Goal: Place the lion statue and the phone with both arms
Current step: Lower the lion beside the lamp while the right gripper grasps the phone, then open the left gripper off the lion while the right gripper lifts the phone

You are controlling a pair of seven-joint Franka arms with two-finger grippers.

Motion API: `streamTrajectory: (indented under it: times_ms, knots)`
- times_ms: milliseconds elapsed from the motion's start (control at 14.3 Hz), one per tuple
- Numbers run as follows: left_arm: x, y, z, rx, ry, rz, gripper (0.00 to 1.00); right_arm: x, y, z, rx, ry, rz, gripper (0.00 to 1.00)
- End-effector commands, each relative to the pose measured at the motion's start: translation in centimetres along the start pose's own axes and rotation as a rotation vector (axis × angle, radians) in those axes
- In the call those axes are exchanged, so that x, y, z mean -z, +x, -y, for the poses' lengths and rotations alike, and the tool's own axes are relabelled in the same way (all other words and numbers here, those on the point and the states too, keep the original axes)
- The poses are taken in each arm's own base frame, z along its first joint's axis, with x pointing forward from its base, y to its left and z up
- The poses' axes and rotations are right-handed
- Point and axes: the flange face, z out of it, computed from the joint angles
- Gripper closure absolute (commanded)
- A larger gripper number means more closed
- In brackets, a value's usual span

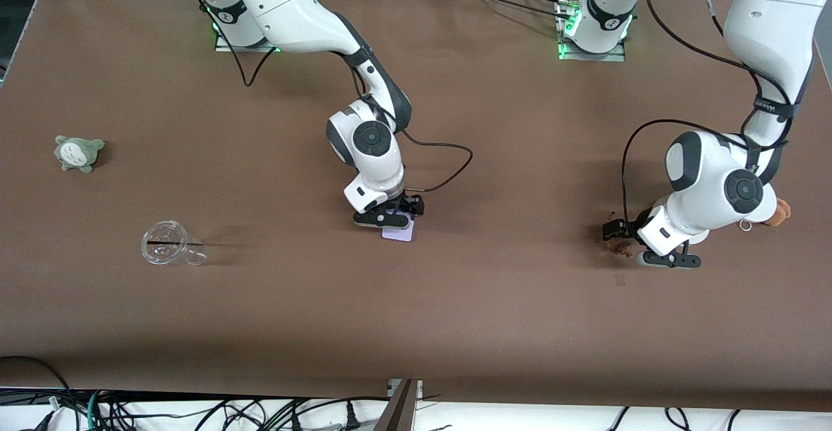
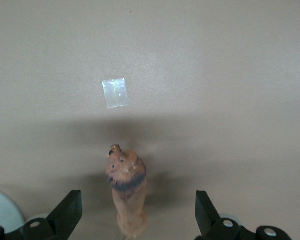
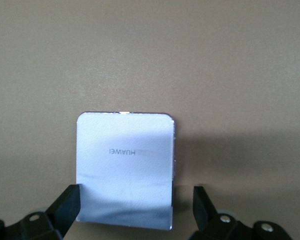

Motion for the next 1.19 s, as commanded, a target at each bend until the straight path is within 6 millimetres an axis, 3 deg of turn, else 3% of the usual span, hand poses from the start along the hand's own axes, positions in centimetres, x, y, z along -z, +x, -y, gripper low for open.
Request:
streamTrajectory:
  times_ms: [0, 561, 631, 701, 771, 841, 982, 1122]
  knots:
    - [6.3, -0.8, -1.7, -0.012, 0.037, 0.006, 0.00, -0.1, -0.1, 0.8, 0.019, 0.002, -0.039, 0.00]
    - [23.9, -4.4, -4.1, -0.020, 0.128, 0.011, 0.00, -1.9, -0.7, 0.9, 0.033, 0.018, -0.064, 0.00]
    - [25.5, -4.7, -3.9, -0.008, 0.132, 0.024, 0.00, -1.9, -0.7, 0.9, 0.043, 0.016, -0.066, 0.22]
    - [26.6, -5.1, -3.6, 0.000, 0.136, 0.035, 0.00, -1.8, -0.6, 0.9, 0.047, 0.014, -0.071, 0.56]
    - [27.6, -5.4, -3.2, 0.010, 0.140, 0.037, 0.00, -1.6, -0.5, 1.0, 0.050, 0.015, -0.073, 0.60]
    - [28.2, -5.8, -2.6, 0.027, 0.143, 0.041, 0.00, -1.6, -0.3, 0.9, 0.059, 0.011, -0.077, 0.73]
    - [28.6, -6.4, -2.5, 0.036, 0.147, 0.058, 0.00, -0.8, 0.9, 0.4, 0.070, 0.000, -0.091, 0.74]
    - [28.8, -6.4, -2.6, 0.040, 0.146, 0.060, 0.00, 1.5, 2.9, -0.7, 0.086, -0.055, -0.074, 0.74]
